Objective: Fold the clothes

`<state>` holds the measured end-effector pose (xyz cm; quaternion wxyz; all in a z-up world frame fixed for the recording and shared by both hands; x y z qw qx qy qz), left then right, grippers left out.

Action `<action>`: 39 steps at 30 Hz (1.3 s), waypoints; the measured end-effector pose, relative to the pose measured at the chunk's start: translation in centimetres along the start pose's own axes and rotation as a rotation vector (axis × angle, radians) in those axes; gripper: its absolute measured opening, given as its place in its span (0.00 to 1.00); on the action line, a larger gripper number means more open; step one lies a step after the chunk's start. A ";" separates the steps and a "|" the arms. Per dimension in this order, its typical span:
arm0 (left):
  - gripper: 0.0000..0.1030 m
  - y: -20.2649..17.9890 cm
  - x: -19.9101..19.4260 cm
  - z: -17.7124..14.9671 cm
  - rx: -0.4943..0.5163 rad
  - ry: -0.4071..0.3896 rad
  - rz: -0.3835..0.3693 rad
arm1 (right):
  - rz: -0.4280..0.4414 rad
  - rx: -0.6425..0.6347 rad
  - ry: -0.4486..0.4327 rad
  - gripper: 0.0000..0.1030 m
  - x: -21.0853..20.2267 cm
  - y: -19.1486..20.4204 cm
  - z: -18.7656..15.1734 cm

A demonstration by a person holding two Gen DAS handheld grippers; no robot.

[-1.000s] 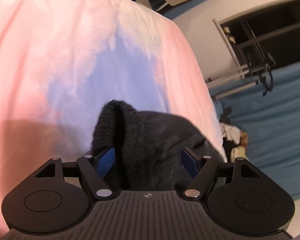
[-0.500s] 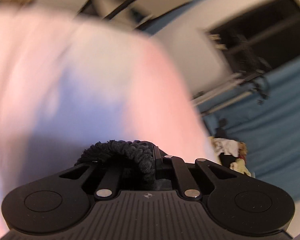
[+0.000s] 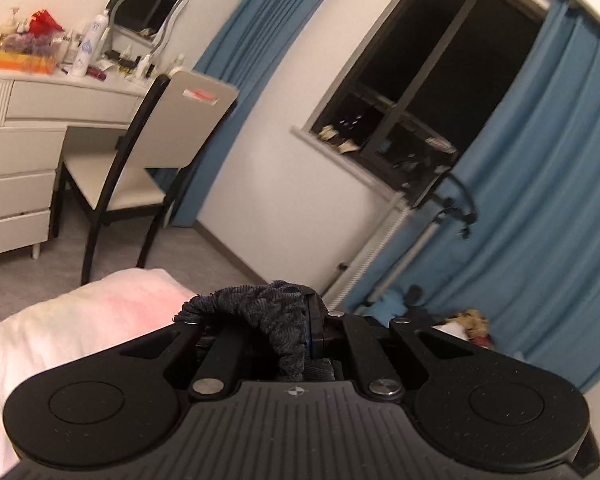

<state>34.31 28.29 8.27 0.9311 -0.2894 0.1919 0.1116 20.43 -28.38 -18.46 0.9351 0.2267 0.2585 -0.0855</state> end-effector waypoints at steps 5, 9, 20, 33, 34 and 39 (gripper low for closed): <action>0.09 2.8 4.0 -5.0 0.035 0.050 0.020 | 0.004 -0.012 0.044 0.86 2.6 -0.1 -0.8; 0.09 5.1 3.5 -6.5 0.017 0.065 0.017 | 0.004 -0.015 0.071 0.86 3.7 0.1 -1.2; 0.09 4.1 -12.9 -7.2 0.189 0.149 -0.316 | 0.102 -0.051 -0.040 0.86 -0.2 2.0 -0.1; 0.10 6.9 -24.7 -19.3 0.230 0.430 -0.354 | 0.214 -0.091 -0.047 0.86 -5.8 3.6 0.0; 0.11 7.1 -24.9 -20.0 0.224 0.451 -0.347 | 0.224 -0.089 -0.037 0.86 -6.0 3.7 -0.1; 0.29 7.9 -25.7 -23.7 0.195 0.557 -0.313 | 0.267 -0.080 0.008 0.86 -7.1 3.8 -0.6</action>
Point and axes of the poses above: each gripper's, at about its wrist camera, not at the fingertips, and x roughly the way its jaws point, y to its left, z to its top, the point moved 1 cm from there along x, roughly the way its jaws point, and after that the axes turned 2 degrees about y, right-handed, at the moved point
